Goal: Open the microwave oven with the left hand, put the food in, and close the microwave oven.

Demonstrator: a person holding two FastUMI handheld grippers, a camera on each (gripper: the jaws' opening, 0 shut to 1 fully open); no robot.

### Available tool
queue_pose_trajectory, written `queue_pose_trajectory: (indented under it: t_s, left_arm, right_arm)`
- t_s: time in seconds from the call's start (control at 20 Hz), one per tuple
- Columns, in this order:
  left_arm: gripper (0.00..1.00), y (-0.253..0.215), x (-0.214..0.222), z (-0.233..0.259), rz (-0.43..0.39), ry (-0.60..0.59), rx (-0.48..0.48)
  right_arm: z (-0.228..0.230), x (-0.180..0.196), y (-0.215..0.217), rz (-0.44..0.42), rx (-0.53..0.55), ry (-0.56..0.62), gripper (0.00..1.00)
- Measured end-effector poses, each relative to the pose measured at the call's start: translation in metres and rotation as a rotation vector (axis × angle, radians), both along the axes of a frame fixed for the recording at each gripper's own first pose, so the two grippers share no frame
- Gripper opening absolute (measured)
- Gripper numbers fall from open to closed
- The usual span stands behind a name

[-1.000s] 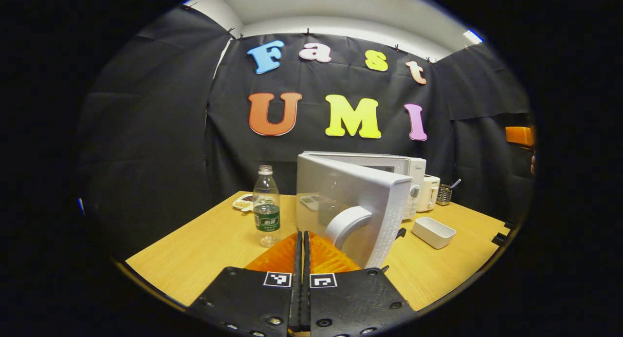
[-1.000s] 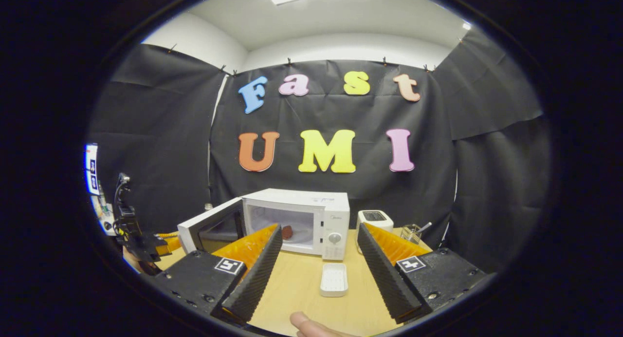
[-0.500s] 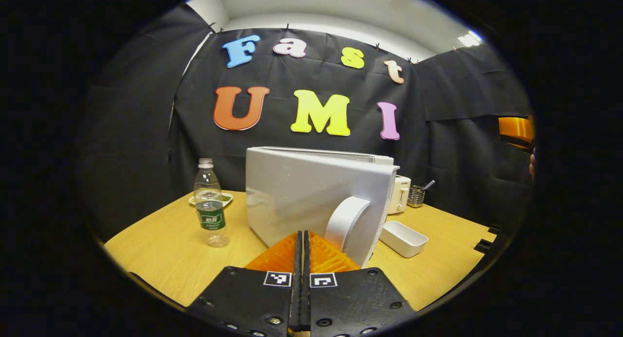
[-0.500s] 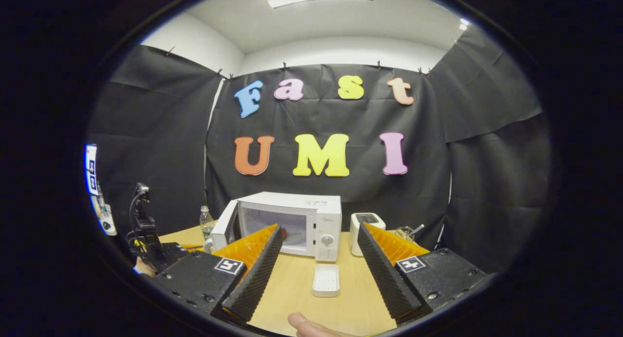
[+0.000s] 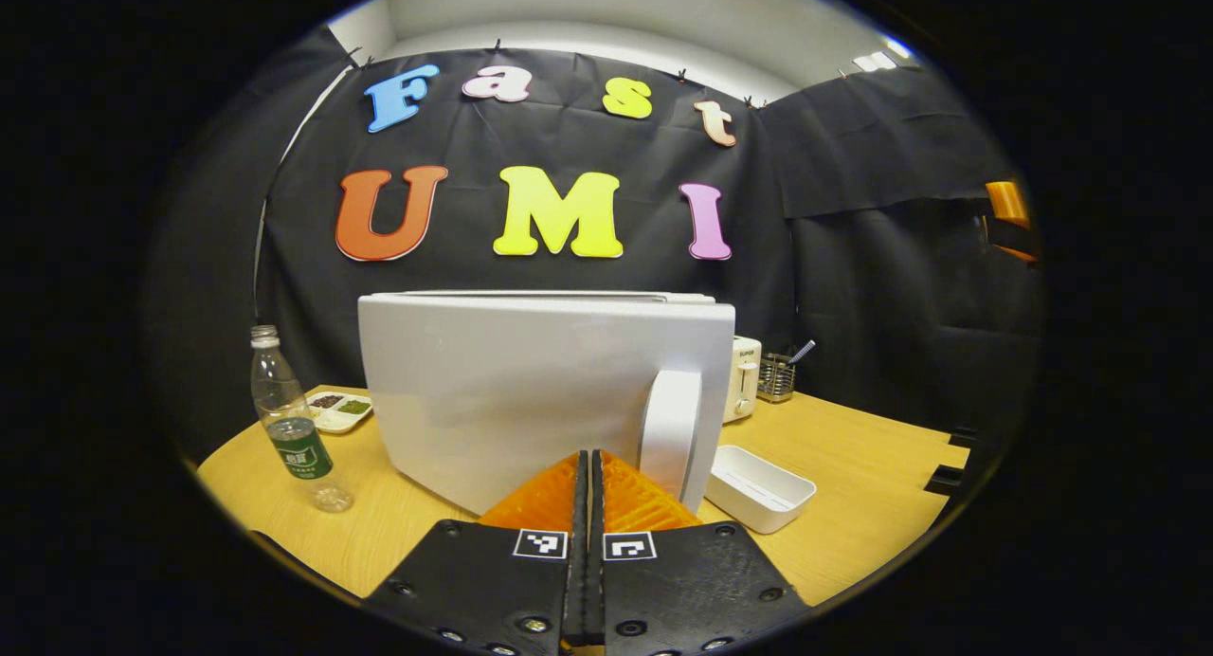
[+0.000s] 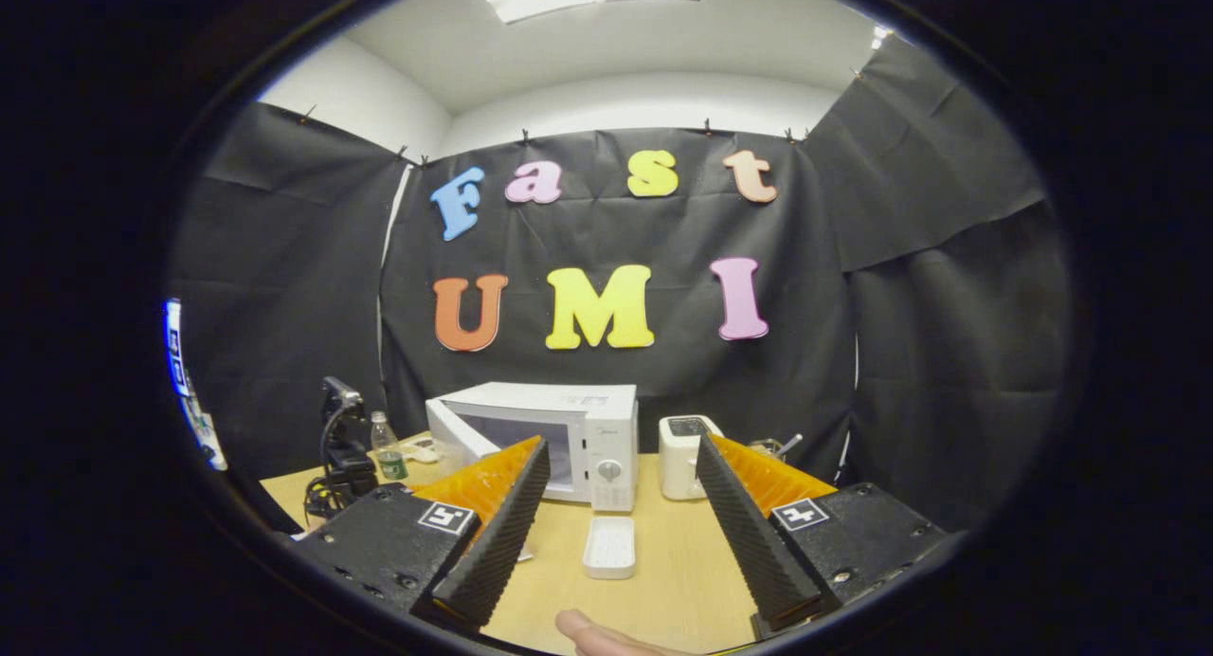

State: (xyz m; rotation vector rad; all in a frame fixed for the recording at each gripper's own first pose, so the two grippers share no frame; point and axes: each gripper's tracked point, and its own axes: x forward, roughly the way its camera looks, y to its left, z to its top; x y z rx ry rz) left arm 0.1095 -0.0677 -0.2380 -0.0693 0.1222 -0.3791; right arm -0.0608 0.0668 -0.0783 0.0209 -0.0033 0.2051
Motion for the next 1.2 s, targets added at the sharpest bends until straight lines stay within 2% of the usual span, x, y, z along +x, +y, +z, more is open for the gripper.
queue_pose_trajectory:
  t_s: [0.4,0.45,0.5,0.65,0.7,0.75,1.05,1.2]
  left_arm:
    - [0.0,-0.034,0.054,-0.003,0.026,0.022,-0.025]
    - [0.0,-0.035,0.059,-0.002,0.035,0.021,-0.03]
    - [0.0,-0.036,0.064,0.002,0.043,0.012,-0.037]
    - [0.0,-0.044,0.078,0.006,0.052,0.003,-0.054]
    - [0.0,-0.046,0.084,0.006,0.054,0.001,-0.05]
    - [0.0,-0.048,0.089,0.005,0.056,0.001,-0.047]
    - [0.0,-0.061,0.134,0.002,0.082,0.023,-0.068]
    - [0.0,-0.065,0.167,-0.01,0.113,0.048,-0.026]
  right_arm:
    - [-0.001,-0.001,-0.023,-0.01,0.002,-0.013,0.99]
    - [-0.003,-0.001,-0.024,-0.008,0.002,-0.011,0.87]
    - [-0.005,0.001,-0.026,-0.004,0.002,-0.008,0.99]
    - [-0.008,0.011,-0.037,-0.01,0.006,-0.001,0.99]
    - [-0.011,0.016,-0.041,-0.015,0.005,0.004,0.87]
    - [-0.013,0.02,-0.043,-0.017,0.003,0.008,0.99]
    - [-0.033,0.05,-0.066,-0.035,0.025,0.048,0.99]
    - [-0.047,0.059,-0.075,-0.037,0.05,0.086,0.99]
